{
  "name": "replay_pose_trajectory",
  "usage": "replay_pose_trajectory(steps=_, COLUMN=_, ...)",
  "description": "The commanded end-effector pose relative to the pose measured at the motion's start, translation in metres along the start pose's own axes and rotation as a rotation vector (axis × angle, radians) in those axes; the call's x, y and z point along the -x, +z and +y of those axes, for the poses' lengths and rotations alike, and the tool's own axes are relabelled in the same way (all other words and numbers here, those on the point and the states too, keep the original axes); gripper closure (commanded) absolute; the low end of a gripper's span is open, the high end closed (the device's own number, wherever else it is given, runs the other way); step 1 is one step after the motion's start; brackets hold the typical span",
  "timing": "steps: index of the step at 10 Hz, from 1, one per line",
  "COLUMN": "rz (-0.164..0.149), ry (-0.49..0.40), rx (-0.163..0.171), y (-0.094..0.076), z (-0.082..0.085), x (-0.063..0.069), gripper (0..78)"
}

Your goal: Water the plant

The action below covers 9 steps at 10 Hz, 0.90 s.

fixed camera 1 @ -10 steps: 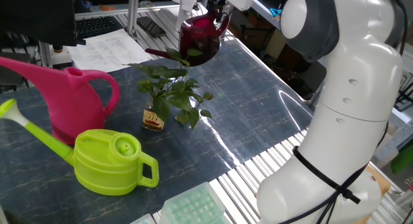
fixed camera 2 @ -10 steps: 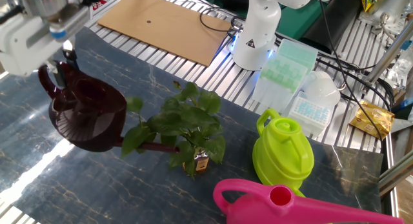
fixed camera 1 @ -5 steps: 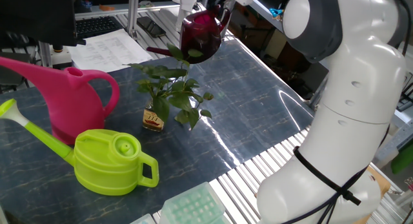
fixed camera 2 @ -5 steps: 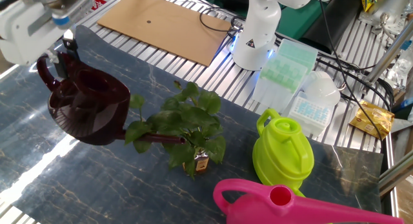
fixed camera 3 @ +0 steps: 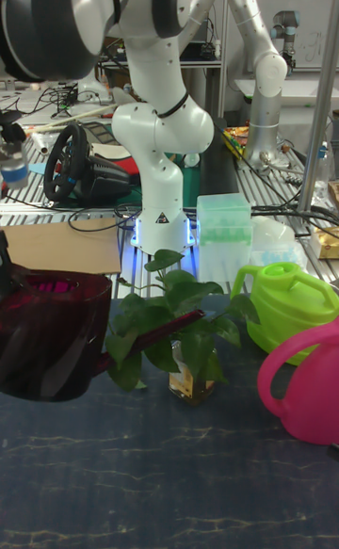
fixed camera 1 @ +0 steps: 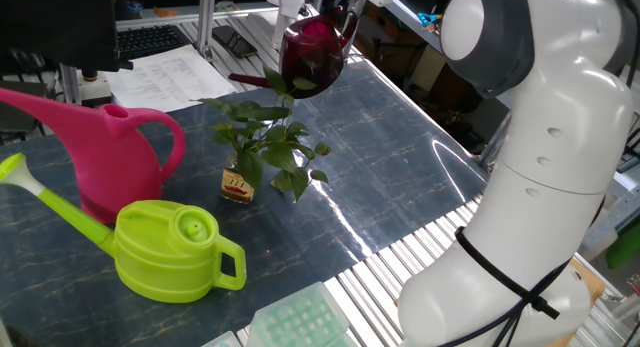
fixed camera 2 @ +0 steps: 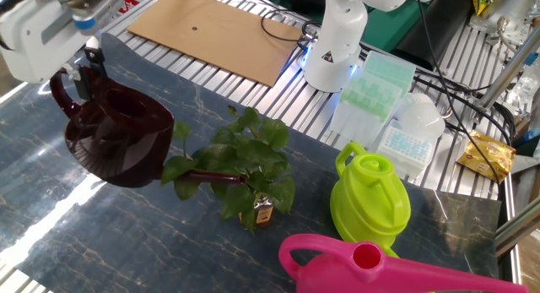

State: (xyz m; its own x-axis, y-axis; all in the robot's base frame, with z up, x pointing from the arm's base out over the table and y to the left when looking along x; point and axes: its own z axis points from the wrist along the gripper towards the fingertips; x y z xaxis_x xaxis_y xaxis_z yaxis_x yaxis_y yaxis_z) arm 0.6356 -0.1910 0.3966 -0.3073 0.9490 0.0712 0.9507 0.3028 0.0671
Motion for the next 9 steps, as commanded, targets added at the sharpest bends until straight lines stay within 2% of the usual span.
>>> replay_pose_trajectory(steps=1, rz=-0.011, ry=-0.030, rx=0.014, y=-0.0043, z=0.0006, x=0.0002, gripper=76.3)
replay_pose_trajectory(steps=4, rz=-0.041, ry=-0.027, rx=0.014, y=-0.0043, z=0.0006, x=0.0002, gripper=76.3)
replay_pose_trajectory(steps=6, rz=-0.038, ry=-0.031, rx=0.011, y=-0.0043, z=0.0006, x=0.0002, gripper=76.3)
replay_pose_trajectory(steps=8, rz=-0.004, ry=-0.042, rx=0.001, y=-0.0043, z=0.0006, x=0.0002, gripper=76.3)
replay_pose_trajectory(steps=9, rz=-0.006, ry=-0.050, rx=-0.010, y=-0.0043, z=0.0006, x=0.0002, gripper=76.3)
